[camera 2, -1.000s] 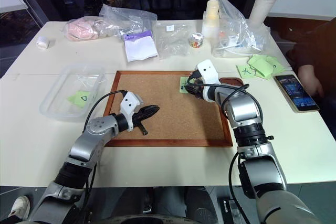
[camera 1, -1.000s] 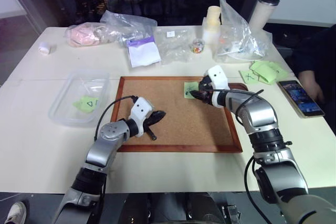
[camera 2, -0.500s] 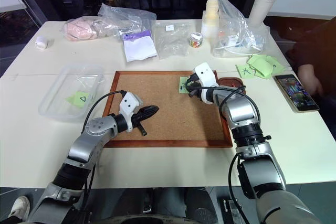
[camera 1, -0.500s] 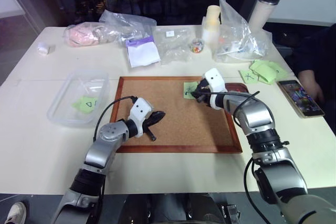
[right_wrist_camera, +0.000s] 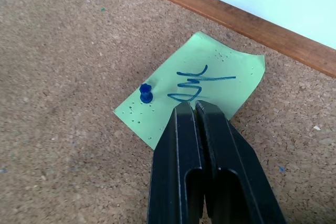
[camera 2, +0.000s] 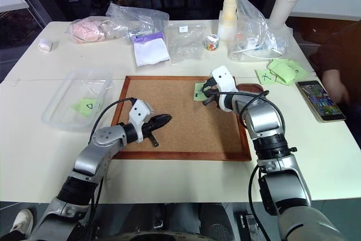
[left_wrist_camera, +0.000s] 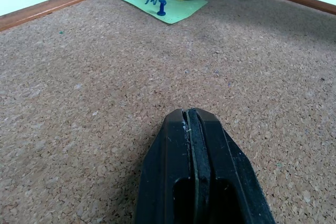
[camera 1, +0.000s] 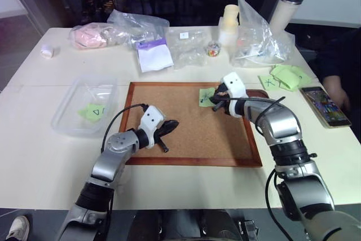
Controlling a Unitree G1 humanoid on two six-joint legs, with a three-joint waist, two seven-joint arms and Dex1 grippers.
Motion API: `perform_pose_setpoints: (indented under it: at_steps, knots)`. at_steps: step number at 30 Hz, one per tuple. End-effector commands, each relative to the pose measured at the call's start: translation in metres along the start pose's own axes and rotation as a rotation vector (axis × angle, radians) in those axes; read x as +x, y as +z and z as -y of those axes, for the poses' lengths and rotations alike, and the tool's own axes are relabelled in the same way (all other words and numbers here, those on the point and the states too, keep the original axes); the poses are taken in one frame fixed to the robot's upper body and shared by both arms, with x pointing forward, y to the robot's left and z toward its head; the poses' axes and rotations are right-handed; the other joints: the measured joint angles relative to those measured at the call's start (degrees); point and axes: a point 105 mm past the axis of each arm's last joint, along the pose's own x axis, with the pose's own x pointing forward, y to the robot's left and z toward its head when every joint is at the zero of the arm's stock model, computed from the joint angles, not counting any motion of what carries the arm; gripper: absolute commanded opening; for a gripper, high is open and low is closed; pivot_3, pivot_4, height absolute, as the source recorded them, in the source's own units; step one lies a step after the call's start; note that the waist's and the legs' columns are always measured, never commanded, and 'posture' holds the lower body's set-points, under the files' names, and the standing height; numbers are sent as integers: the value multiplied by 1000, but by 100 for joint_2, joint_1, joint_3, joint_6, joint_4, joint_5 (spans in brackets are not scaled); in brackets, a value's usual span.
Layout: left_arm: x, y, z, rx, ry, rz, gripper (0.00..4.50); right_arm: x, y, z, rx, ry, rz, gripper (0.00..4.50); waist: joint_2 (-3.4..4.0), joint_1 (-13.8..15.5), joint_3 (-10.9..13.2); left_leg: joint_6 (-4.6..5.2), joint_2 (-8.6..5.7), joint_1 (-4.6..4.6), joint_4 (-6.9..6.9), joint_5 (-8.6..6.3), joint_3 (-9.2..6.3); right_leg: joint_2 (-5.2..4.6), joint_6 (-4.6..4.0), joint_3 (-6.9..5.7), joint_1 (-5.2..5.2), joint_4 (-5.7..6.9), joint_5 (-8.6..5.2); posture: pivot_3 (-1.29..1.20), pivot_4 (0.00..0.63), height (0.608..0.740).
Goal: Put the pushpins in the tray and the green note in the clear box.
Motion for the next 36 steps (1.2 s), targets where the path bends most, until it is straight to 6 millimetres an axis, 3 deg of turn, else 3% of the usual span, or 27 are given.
perform_pose_setpoints:
  at_steps: [1, 7, 13, 21, 24, 26, 30, 36]
  knots:
    - [2, -29, 5, -52, -10, -102, 0, -21, 33, 7, -38, -42, 108, 9, 0, 3, 0, 0, 0, 1, 0, 0, -1, 0, 0, -1, 2, 0, 0, 0, 150, 740]
    - [2, -30, 6, -50, -18, -103, 0, -41, 29, 36, 12, -152, 108, 9, 0, -2, 0, 0, -1, 20, 0, 0, -1, -2, -1, -1, 20, -1, 0, 0, 150, 740]
    - [3, -26, 7, -44, -28, -93, 0, -66, -3, 89, 94, -326, 47, 9, -1, 0, 0, 0, -4, 19, 0, 0, 1, -2, -1, 0, 21, -6, 0, 0, 150, 740]
    - [5, -23, 7, -30, -39, -89, 0, -61, -31, 102, 139, -341, -5, 9, 0, 1, 0, 1, -5, 20, 0, 0, 6, 1, 0, 3, 22, -6, 0, 0, 150, 740]
    - [5, -22, 7, -28, -39, -84, 0, -58, -40, 104, 164, -344, -15, 881, -1, 1, 0, 1, -5, 20, 0, 0, 6, 1, 0, 2, 24, -7, 0, 0, 150, 740]
    - [5, -21, 7, -27, -39, -83, 0, -58, -40, 104, 161, -344, -14, 1981, -1, 0, 0, 0, -5, 20, 0, 0, 6, 1, 0, 2, 24, -7, 0, 0, 150, 740]
    - [4, -21, 7, -25, -41, -84, 0, -60, -31, 103, 136, -345, 1, 3774, 0, 1, 0, 0, -5, 20, 0, 0, 4, 1, 0, 2, 24, -7, 0, 0, 150, 740]
    - [4, -21, 7, -26, -46, -85, 0, -57, -7, 85, 90, -294, 53, 3774, 0, 0, 0, 0, -4, 20, 0, 0, 1, 1, 0, 2, 24, -6, 1, 0, 150, 740]
